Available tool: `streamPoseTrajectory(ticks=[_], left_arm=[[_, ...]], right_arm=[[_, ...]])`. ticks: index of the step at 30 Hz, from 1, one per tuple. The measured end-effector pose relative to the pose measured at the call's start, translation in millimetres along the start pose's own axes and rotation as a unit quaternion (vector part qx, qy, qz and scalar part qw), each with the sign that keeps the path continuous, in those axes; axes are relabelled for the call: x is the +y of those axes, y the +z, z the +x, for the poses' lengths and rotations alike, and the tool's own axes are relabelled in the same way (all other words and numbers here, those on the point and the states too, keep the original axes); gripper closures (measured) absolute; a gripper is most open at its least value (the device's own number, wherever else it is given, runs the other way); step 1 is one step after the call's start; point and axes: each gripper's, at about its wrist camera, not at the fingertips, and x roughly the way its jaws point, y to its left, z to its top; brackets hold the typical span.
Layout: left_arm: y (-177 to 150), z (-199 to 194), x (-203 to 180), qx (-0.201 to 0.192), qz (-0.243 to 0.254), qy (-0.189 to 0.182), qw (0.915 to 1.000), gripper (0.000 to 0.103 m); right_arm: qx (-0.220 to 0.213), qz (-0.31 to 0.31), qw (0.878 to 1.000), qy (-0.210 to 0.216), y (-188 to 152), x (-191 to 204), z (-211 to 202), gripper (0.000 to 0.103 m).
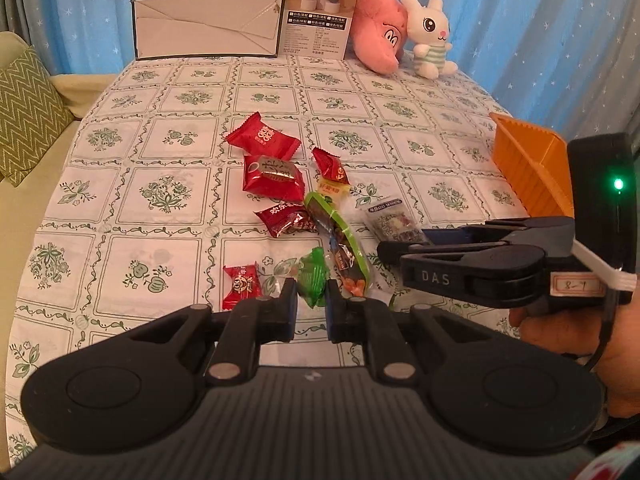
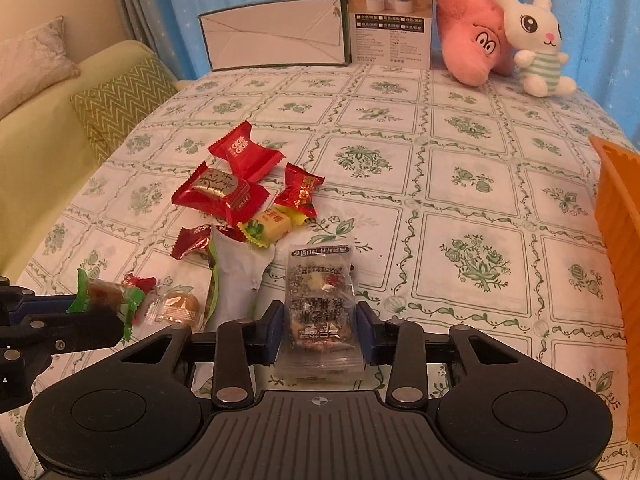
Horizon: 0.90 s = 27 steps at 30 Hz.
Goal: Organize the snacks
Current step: 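Carry both snacks to the orange tray and open both tools to drop them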
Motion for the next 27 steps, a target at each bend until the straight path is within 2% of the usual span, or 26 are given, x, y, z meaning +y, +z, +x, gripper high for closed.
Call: streamPoseTrajectory(ticks=[6,12,20,27], left_arm=[[-3.9,-1.9,-13.1,0.004,0.005,-0.007,1.0,0.091],[-0.2,-8.4,-47.5,-0.001,0.023,-0.028,0.9993,0.091],[21.8,-13.9,-127.5,-0.018,0.066,-0.078,0.9946,0.091],[41.2,-2.8,-207.7,-0.025,0.102,-0.125,0.9865,0.091]], right_arm=[[-0.019,0.018,1.0,-0.016,-13.9,-6.1,-26.5,0.066],[-0.044,0.05,0.997,-0.039,-34.8,-27.5,-79.2,0.066],[-0.099,0.093,0.986,-0.092,-42.4,-84.2,-160.8,0.066],[-0.126,0.136,0.973,-0.134,-47.0,-153.0,-203.4,0.066]])
